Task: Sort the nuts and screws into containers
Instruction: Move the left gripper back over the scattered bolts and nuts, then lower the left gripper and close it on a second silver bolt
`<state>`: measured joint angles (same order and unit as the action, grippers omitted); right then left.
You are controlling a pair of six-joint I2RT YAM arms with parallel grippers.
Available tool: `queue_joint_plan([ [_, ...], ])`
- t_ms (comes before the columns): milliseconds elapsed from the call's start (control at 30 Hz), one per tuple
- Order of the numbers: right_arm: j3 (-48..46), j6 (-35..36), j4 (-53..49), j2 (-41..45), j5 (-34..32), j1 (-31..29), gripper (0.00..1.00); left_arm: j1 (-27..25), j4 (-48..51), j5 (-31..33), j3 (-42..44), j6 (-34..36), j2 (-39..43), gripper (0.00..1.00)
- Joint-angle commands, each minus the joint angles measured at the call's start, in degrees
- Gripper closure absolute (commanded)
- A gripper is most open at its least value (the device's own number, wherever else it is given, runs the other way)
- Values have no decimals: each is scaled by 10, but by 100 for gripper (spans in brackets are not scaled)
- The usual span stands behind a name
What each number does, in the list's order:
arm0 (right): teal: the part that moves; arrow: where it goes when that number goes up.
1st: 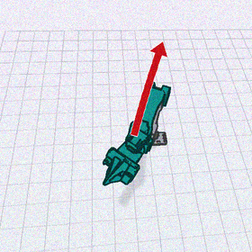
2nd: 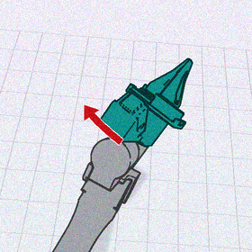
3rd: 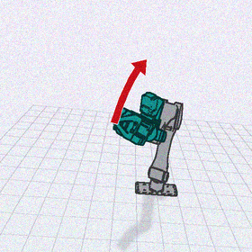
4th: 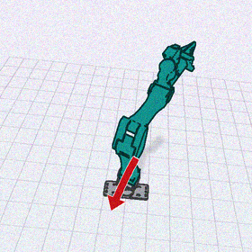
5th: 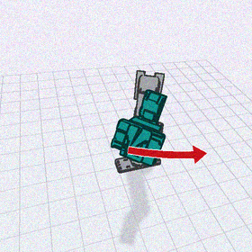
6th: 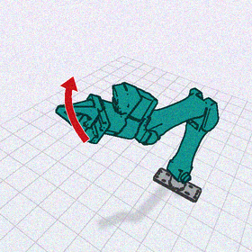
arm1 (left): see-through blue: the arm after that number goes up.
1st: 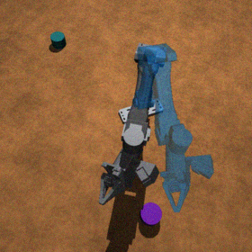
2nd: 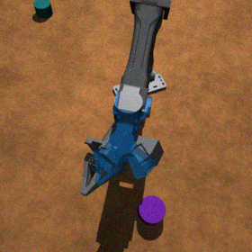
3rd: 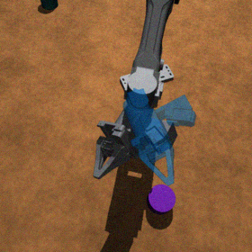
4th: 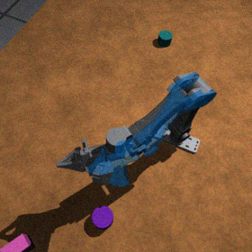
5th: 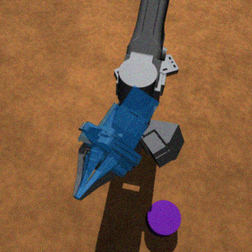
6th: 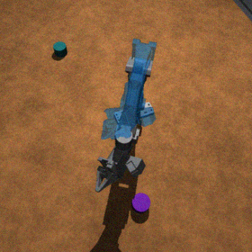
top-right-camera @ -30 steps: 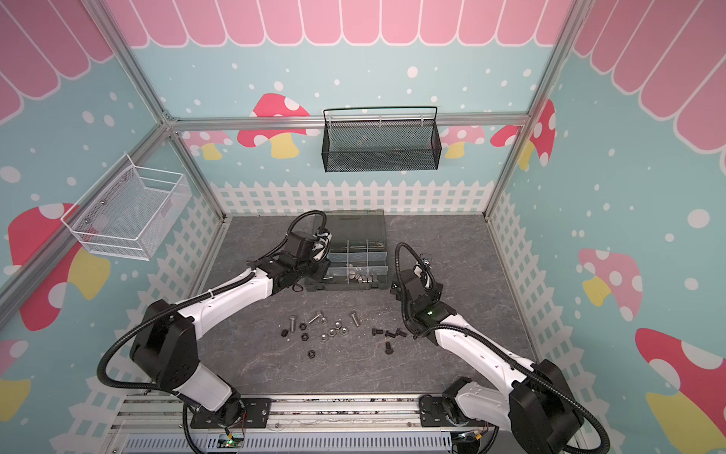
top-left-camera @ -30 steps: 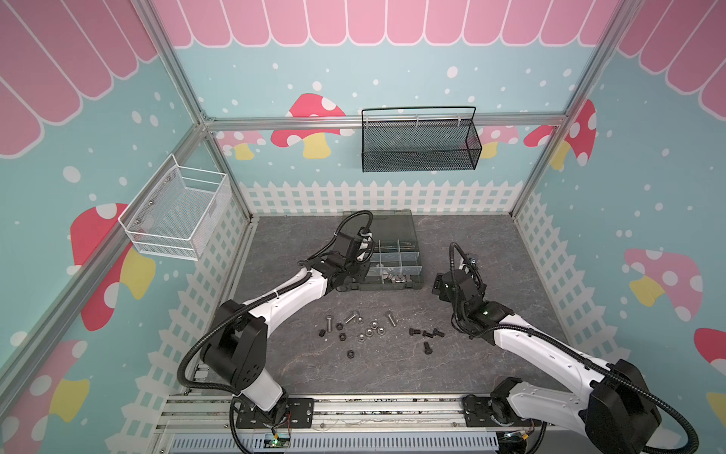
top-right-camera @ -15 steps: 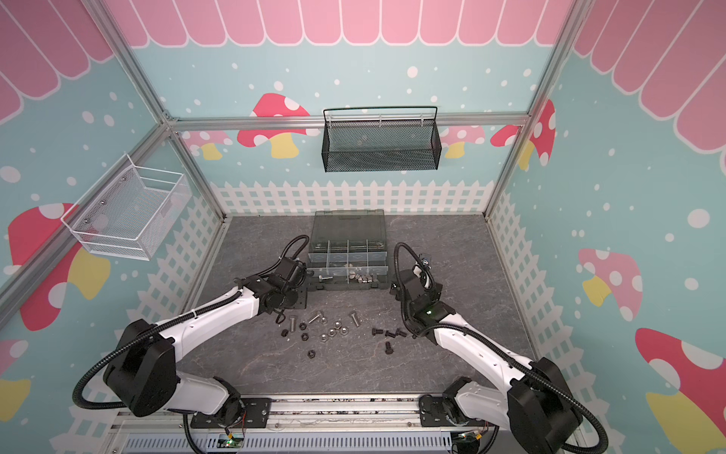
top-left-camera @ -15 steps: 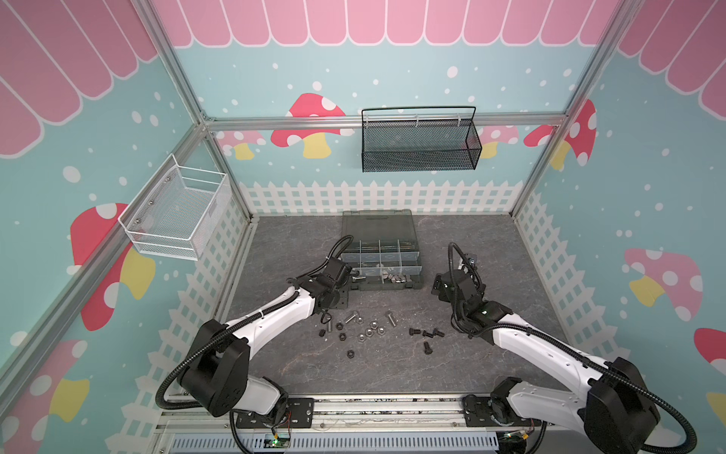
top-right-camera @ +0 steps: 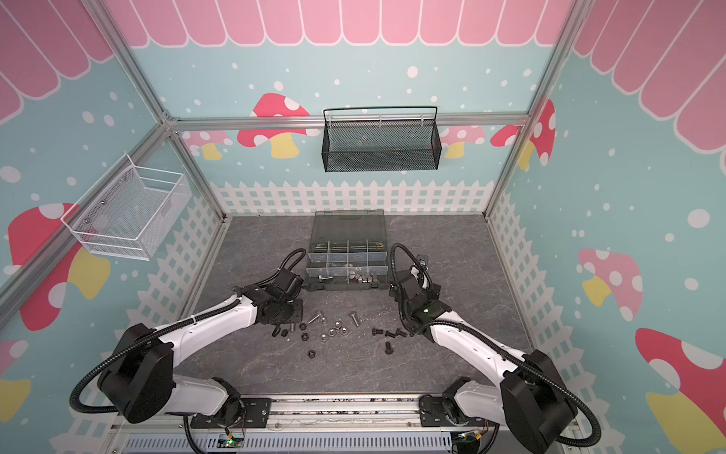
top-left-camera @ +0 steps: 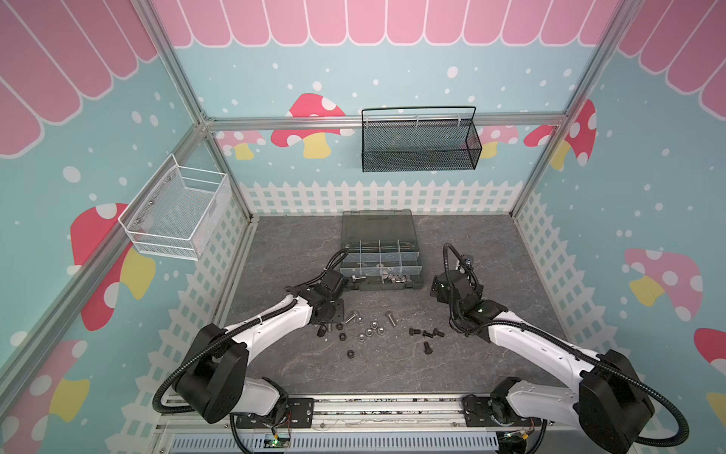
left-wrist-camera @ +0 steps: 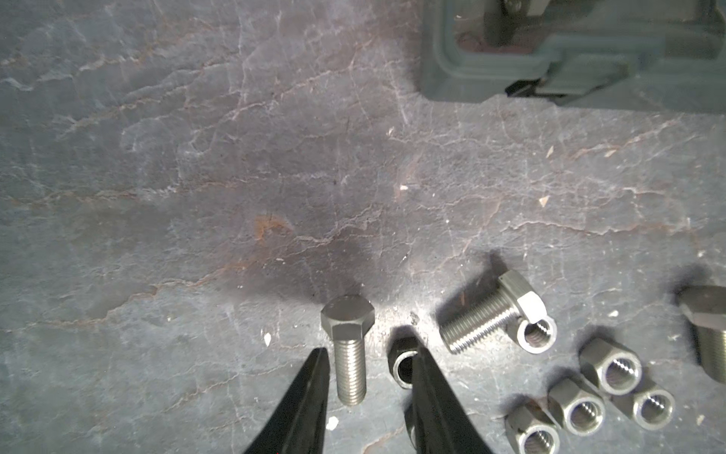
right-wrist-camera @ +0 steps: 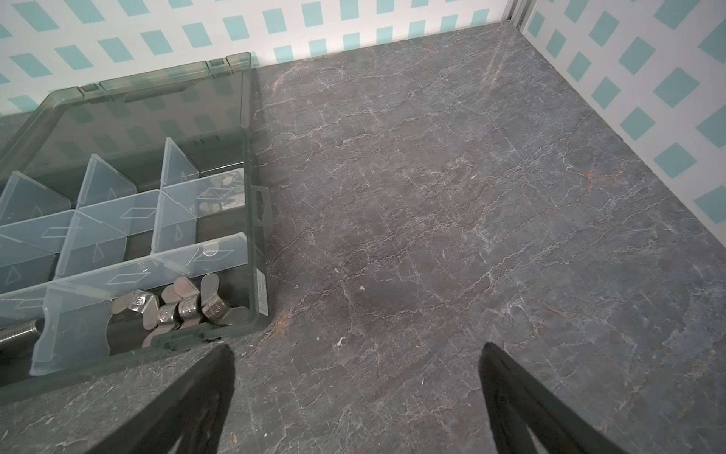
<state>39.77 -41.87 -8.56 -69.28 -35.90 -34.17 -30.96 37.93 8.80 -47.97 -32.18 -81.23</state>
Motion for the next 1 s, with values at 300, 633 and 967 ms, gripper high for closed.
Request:
queue_joint_plan([
  [300, 4, -8, -4, -7, 0, 2, 2, -4, 6, -8, 12, -23, -32, 69],
  [633, 4, -10, -4, -11, -2, 2, 2, -4, 7, -9, 17, -30, -50, 71],
  [967, 6, -12, -4, -21, 0, 1, 2, -3, 2, -3, 15, -28, -74, 78],
])
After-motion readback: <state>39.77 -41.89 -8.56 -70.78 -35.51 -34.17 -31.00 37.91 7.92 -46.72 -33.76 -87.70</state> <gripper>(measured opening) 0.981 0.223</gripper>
